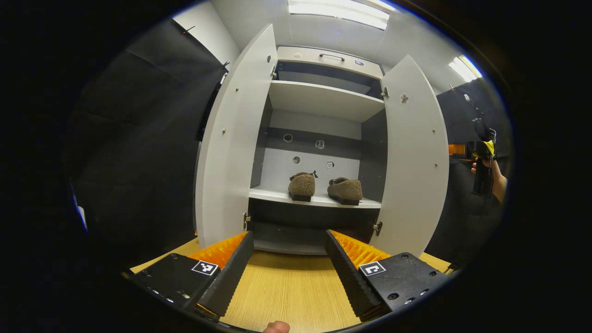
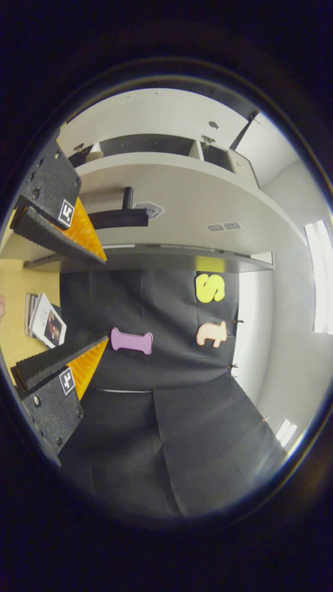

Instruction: Grab one shoe with the right hand and put it into the shoe cabinet, grab the other shoe with the left hand and put it into the shoe cabinet; then close the right door with the right hand and the left door with the left hand.

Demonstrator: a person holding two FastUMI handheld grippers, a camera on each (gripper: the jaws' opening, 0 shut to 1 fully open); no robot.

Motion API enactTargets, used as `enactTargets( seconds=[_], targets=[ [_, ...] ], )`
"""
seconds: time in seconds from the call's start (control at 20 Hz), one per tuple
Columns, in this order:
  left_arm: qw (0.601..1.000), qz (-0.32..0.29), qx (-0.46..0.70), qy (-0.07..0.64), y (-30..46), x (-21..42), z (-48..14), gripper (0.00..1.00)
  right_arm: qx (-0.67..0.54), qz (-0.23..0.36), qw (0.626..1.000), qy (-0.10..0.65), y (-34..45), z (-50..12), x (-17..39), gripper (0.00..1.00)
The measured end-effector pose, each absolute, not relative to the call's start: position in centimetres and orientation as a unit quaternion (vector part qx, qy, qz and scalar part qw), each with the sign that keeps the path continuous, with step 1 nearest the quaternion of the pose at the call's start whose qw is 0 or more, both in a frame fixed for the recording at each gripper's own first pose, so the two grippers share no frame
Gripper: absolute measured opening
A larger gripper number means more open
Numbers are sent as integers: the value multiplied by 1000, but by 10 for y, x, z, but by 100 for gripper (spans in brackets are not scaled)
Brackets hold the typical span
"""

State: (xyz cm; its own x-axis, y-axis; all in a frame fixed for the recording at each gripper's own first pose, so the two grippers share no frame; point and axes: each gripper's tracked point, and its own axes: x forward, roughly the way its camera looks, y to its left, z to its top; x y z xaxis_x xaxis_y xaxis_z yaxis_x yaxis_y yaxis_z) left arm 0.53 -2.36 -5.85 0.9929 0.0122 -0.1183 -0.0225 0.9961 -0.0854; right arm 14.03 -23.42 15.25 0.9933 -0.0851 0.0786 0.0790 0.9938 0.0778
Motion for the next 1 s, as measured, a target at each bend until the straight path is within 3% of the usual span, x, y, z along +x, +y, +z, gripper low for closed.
enactTargets(
  seconds=[0.05,0.25,0.3,0.35,0.4,0.45,0.95,1.0],
  targets=[
    [997,7,-44,59,-24,6,-58,95,40,-37,998,-43,-232,153,142,90],
    [997,2,-46,56,-27,7,-55,95,34,-31,998,-37,-226,151,138,93],
    [997,1,-48,57,-27,7,-55,95,34,-25,999,-34,-220,151,137,89],
    [997,0,-51,57,-26,8,-55,95,29,-19,999,-32,-213,151,137,92],
    [997,-2,-54,55,-27,8,-53,95,23,-12,999,-33,-204,153,137,88],
    [997,-3,-55,55,-27,7,-53,94,14,-3,999,-33,-195,153,137,93],
    [997,16,-53,58,-9,3,-53,95,-7,54,997,-49,-122,156,148,93],
    [997,17,-52,58,-7,3,-53,95,-6,61,997,-49,-115,155,151,88]
  ],
)
